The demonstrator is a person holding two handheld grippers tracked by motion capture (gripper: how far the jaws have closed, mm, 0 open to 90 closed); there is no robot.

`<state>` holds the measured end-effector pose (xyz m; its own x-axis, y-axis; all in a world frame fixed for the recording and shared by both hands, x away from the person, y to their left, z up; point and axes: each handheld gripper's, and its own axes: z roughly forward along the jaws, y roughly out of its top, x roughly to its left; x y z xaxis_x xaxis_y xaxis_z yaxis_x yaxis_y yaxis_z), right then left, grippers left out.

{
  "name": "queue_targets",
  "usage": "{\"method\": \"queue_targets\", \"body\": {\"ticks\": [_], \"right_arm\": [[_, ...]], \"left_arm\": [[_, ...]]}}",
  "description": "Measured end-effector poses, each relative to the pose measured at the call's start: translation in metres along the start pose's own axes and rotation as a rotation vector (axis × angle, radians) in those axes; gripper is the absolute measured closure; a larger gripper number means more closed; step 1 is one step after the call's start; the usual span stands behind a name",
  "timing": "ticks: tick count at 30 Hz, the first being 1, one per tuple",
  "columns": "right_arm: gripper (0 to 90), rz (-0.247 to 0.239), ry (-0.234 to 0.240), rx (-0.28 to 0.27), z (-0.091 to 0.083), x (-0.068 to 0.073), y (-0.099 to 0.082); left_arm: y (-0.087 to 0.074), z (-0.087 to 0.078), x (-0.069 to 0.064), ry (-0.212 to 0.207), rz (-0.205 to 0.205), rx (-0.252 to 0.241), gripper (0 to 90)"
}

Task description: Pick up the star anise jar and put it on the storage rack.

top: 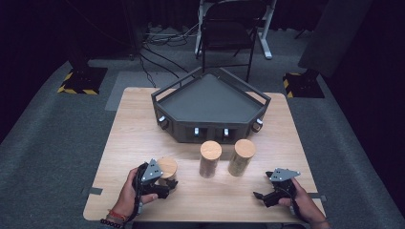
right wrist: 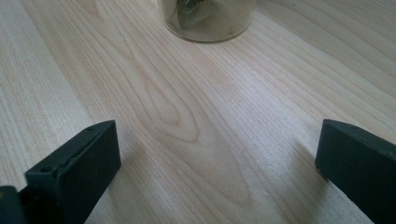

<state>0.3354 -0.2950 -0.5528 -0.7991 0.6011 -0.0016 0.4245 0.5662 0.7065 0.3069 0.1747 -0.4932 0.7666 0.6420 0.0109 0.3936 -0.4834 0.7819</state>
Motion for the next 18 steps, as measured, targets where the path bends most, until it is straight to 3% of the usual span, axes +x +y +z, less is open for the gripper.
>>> {"method": "queue_targets", "body": {"ticks": [18], "right_arm": [[0.0, 0.0, 0.0, 0.0, 0.0, 0.0, 0.0]], "left_arm": [[0.012, -0.002, 0.006, 0.023, -0.006, -0.003, 24.7]]}}
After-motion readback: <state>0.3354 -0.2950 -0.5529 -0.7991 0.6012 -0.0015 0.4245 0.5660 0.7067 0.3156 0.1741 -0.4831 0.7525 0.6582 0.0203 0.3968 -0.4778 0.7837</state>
